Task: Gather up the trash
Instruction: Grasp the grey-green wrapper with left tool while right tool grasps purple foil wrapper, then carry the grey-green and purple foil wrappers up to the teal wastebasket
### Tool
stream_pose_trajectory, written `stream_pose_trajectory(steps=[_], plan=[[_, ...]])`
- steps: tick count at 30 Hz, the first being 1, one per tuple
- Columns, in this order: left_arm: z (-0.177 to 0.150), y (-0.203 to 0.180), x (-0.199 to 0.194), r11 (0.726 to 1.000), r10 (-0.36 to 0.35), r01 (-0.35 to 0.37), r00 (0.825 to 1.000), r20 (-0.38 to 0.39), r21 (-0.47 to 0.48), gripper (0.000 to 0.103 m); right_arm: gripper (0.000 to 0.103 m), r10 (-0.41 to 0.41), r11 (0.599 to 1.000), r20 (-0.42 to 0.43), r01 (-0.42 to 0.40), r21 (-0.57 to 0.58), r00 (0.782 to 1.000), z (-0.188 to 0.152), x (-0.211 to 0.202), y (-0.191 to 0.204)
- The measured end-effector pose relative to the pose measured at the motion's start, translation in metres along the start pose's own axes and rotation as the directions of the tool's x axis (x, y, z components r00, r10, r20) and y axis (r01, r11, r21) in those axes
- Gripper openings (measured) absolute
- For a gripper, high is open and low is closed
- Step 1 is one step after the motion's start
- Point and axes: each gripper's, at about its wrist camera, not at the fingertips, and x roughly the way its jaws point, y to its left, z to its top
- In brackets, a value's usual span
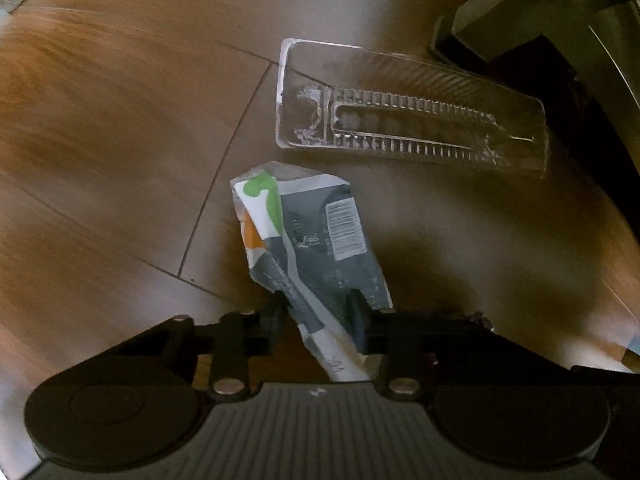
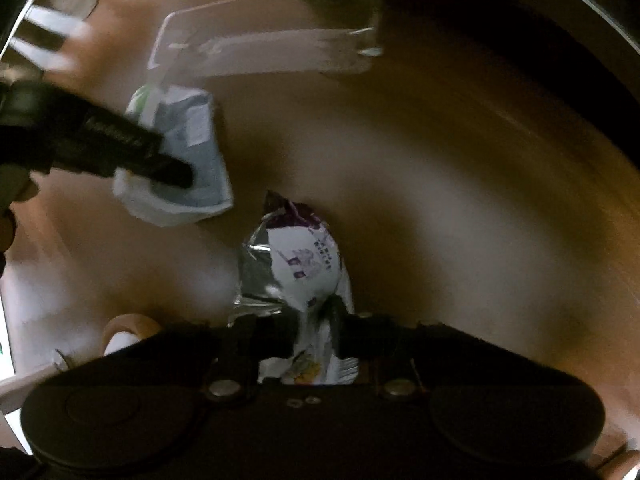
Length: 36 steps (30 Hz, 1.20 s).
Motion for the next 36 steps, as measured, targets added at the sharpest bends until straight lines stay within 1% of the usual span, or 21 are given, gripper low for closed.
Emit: stream_pose_trajectory(steps=[3, 7, 9, 13, 16, 18, 20, 22, 25, 28, 30, 32, 36], plan=[[-0.002, 0.001, -0.001, 1.0, -0.013, 0.013, 1.0, 0.005, 0.0, 0.016, 0.007, 0.018, 0.997, 0.018, -0.019, 0.076, 1.0, -0.003, -0.011, -0.021], [-0.009, 0.004, -0.006, 1.0, -0.025, 0.024, 0.999, 0.021, 0.017, 0.009, 0.007, 0.032, 0.988, 0.068, -0.042, 0.15, 0.997, -0.01, -0.034, -0.048], [-0.014, 0.003, -0.008, 0.999, -0.031, 0.031, 0.999, 0.023, 0.031, 0.007, 0.007, 0.054, 0.981, 0.108, -0.073, 0.18, 0.993, -0.016, -0.052, -0.059], [-0.029, -0.006, -0.017, 0.995, -0.039, 0.035, 0.999, 0.036, 0.095, 0.006, 0.007, 0.072, 0.972, 0.187, -0.111, 0.208, 0.98, -0.031, -0.094, -0.068], [-0.042, -0.014, -0.026, 0.986, -0.069, 0.061, 0.996, 0.047, 0.155, 0.005, 0.007, 0.067, 0.967, 0.227, -0.12, 0.224, 0.972, -0.044, -0.124, -0.072], [-0.052, -0.019, -0.031, 0.98, -0.084, 0.076, 0.996, 0.038, 0.184, 0.005, 0.007, 0.065, 0.962, 0.254, -0.128, 0.24, 0.965, -0.053, -0.143, -0.073], [-0.061, -0.028, -0.041, 0.971, -0.088, 0.077, 0.995, 0.04, 0.225, 0.005, 0.007, 0.055, 0.961, 0.288, -0.129, 0.245, 0.956, -0.061, -0.162, -0.072], [-0.067, -0.035, -0.056, 0.96, -0.099, 0.081, 0.994, 0.056, 0.267, 0.005, 0.007, 0.054, 0.958, 0.332, -0.143, 0.249, 0.942, -0.07, -0.185, -0.073], [-0.075, -0.045, -0.089, 0.938, -0.126, 0.086, 0.987, 0.101, 0.335, 0.005, 0.007, 0.033, 0.96, 0.397, -0.139, 0.242, 0.917, -0.082, -0.222, -0.064], [-0.082, -0.06, -0.125, 0.906, -0.166, 0.088, 0.974, 0.154, 0.414, 0.005, 0.007, -0.012, 0.962, 0.454, -0.113, 0.247, 0.891, -0.1, -0.263, -0.063], [-0.085, -0.073, -0.153, 0.88, -0.201, 0.09, 0.961, 0.192, 0.467, 0.005, 0.007, -0.05, 0.961, 0.484, -0.089, 0.26, 0.874, -0.112, -0.288, -0.061], [-0.09, -0.086, -0.183, 0.848, -0.23, 0.073, 0.943, 0.24, 0.524, 0.005, 0.007, -0.097, 0.959, 0.516, -0.059, 0.277, 0.851, -0.127, -0.315, -0.057], [-0.1, -0.112, -0.242, 0.794, -0.258, -0.004, 0.903, 0.343, 0.608, 0.005, 0.007, -0.203, 0.95, 0.561, 0.022, 0.312, 0.802, -0.16, -0.369, -0.055]])
